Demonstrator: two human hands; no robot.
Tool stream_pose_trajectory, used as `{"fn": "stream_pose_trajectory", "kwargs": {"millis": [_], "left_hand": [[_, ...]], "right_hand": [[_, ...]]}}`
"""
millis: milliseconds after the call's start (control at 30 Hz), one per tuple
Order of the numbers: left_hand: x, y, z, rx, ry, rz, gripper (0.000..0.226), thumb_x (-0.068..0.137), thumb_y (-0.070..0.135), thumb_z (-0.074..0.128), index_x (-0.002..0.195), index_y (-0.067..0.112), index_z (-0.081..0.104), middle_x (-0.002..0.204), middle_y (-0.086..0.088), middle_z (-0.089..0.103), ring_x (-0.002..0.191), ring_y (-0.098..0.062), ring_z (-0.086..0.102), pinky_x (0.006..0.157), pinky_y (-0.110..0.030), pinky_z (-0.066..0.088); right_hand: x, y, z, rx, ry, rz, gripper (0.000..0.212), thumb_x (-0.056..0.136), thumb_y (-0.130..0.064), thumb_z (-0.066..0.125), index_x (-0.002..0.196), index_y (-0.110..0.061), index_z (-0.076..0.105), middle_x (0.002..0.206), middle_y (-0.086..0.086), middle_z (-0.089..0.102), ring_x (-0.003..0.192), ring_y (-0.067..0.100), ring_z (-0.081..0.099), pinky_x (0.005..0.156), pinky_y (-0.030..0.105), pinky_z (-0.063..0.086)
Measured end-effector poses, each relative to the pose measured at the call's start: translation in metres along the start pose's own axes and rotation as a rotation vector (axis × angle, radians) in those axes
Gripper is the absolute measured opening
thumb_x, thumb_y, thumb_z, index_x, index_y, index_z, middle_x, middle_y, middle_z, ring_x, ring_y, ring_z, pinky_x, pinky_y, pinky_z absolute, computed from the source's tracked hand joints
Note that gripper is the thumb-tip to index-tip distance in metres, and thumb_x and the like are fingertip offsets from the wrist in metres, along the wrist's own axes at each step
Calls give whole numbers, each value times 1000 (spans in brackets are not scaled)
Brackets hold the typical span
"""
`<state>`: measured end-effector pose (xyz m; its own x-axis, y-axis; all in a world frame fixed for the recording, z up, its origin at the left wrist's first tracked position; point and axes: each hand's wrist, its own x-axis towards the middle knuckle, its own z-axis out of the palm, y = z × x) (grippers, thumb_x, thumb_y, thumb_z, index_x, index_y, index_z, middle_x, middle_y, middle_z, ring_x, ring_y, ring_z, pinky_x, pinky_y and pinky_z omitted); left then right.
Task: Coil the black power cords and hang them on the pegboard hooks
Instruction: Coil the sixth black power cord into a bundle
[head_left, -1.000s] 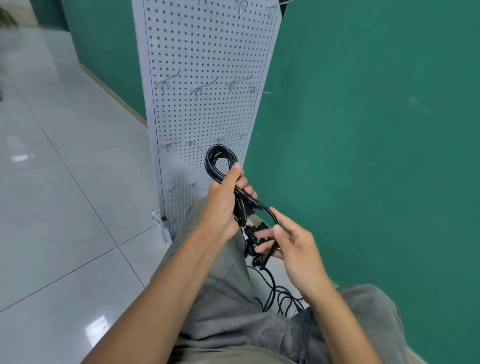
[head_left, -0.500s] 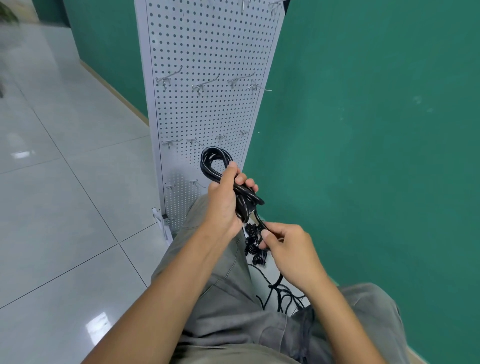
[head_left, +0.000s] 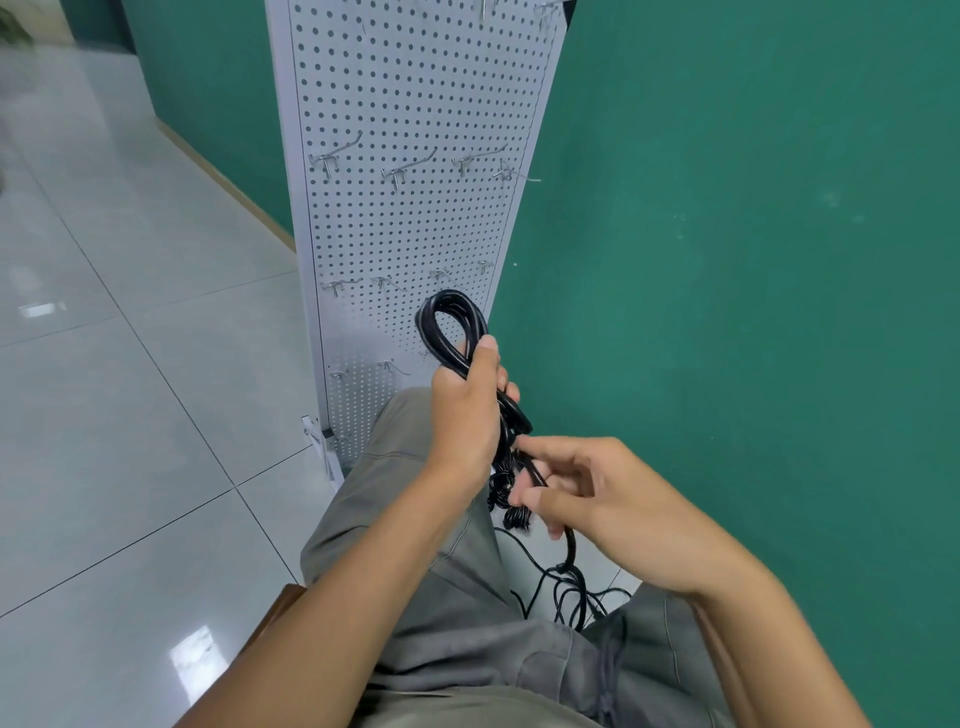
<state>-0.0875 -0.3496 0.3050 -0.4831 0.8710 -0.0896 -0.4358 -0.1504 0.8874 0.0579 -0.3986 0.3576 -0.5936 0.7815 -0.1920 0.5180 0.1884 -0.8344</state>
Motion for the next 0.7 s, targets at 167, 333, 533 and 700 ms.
{"fn": "stream_pose_trajectory", "kwargs": {"millis": [167, 333, 533, 700], "left_hand": [[-4, -8, 0, 237, -210, 94, 41, 107, 26, 51, 67, 17, 45, 56, 4, 43, 54, -17, 43, 58, -31, 40], [-6, -13, -1, 287, -415, 47, 42, 107, 43, 49, 74, 18, 52, 60, 3, 47, 58, -19, 45, 55, -28, 40], [-29, -8, 10, 148, -639, -193, 60, 87, 71, 39, 84, 13, 55, 61, 3, 45, 52, -11, 49, 48, -23, 37], [-38, -3, 14, -74, -790, -315, 55, 79, 78, 38, 68, 28, 58, 65, 5, 39, 57, -12, 49, 61, -29, 35]], "right_hand": [[4, -10, -21, -106, 38, -88, 27, 102, -7, 57, 119, -27, 61, 85, -2, 75, 62, 13, 52, 69, 33, 50], [11, -11, -38, -177, 233, -133, 28, 98, -14, 65, 89, -34, 47, 78, -4, 77, 62, 28, 50, 71, 50, 49], [15, -15, -38, -247, 533, -174, 41, 76, -16, 88, 82, -20, 48, 69, -1, 69, 52, 13, 59, 53, 17, 41], [13, -5, -44, -229, 673, -131, 59, 58, -35, 95, 83, -22, 43, 78, -2, 55, 49, 10, 38, 48, 19, 31]]}}
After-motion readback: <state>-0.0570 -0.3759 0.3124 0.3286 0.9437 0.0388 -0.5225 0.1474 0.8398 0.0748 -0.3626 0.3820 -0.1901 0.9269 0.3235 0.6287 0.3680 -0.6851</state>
